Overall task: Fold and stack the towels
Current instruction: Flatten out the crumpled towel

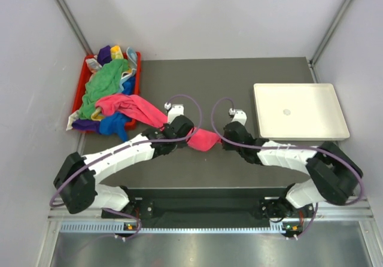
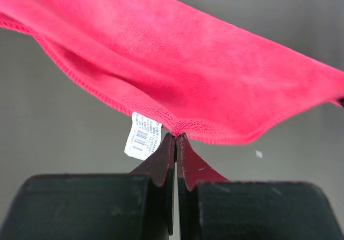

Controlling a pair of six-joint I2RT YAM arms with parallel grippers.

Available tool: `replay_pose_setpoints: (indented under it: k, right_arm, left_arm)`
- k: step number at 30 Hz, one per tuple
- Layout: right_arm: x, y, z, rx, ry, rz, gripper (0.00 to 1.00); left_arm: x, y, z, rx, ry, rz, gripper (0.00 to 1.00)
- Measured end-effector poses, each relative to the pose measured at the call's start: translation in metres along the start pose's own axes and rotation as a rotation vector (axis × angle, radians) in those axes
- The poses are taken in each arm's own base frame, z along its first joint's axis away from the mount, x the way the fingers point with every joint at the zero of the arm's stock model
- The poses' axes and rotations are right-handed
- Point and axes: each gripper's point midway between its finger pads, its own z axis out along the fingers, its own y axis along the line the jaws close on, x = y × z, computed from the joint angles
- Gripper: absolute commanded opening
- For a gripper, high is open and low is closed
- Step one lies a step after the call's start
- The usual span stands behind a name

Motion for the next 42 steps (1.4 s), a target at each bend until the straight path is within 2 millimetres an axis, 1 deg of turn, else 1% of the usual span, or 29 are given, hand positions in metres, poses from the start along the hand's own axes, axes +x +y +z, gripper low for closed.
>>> replay_pose_setpoints:
  k: [2,4,8,11,13,18,22,27,31,34,37,39,42]
  right_arm:
    - [-0.013,-0.002,-0.011,0.013,-0.031,-0.005,0.0]
    - [-0.029,-0.001,-0.024,0.018,-0.071,-0.008,0.0]
    - [-0.077,0.005,-0.056,0.023,-0.179,-0.02,0.0]
    - [-0.115,0.008,-0.085,0.033,-0.271,-0.034,0.01]
    - [-0.136,0.008,-0.103,0.042,-0.323,-0.043,0.0]
    - [-0.192,0.008,-0.152,0.077,-0.456,-0.076,0.0]
    - [-0.233,0.012,-0.189,0.094,-0.547,-0.105,0.0]
    - [-0.275,0.017,-0.232,0.103,-0.642,-0.129,0.0]
    - [-0.302,0.02,-0.264,0.097,-0.708,-0.136,0.0]
    - [-0.318,0.023,-0.284,0.088,-0.746,-0.143,0.0]
    - [-0.332,0.03,-0.299,0.062,-0.778,-0.152,0.0]
    - [-0.338,0.035,-0.306,0.042,-0.791,-0.162,0.0]
    - [-0.342,0.04,-0.312,0.019,-0.799,-0.184,0.0]
  left_arm:
    - [-0.018,-0.011,-0.015,0.03,-0.029,0.012,0.0]
    - [-0.035,-0.023,-0.032,0.065,-0.062,0.028,0.0]
    - [-0.07,-0.04,-0.067,0.116,-0.131,0.046,0.0]
    - [-0.1,-0.05,-0.094,0.147,-0.19,0.052,0.0]
    - [-0.118,-0.055,-0.111,0.163,-0.23,0.052,0.0]
    - [-0.167,-0.072,-0.16,0.215,-0.348,0.055,0.0]
    - [-0.2,-0.079,-0.187,0.231,-0.43,0.049,0.0]
    - [-0.229,-0.075,-0.214,0.234,-0.514,0.047,0.0]
    - [-0.251,-0.073,-0.237,0.254,-0.588,0.029,0.0]
    - [-0.26,-0.073,-0.245,0.263,-0.626,0.029,0.0]
    - [-0.266,-0.074,-0.25,0.268,-0.652,0.039,0.0]
    - [-0.27,-0.075,-0.253,0.276,-0.665,0.043,0.0]
    - [-0.275,-0.076,-0.259,0.289,-0.686,0.045,0.0]
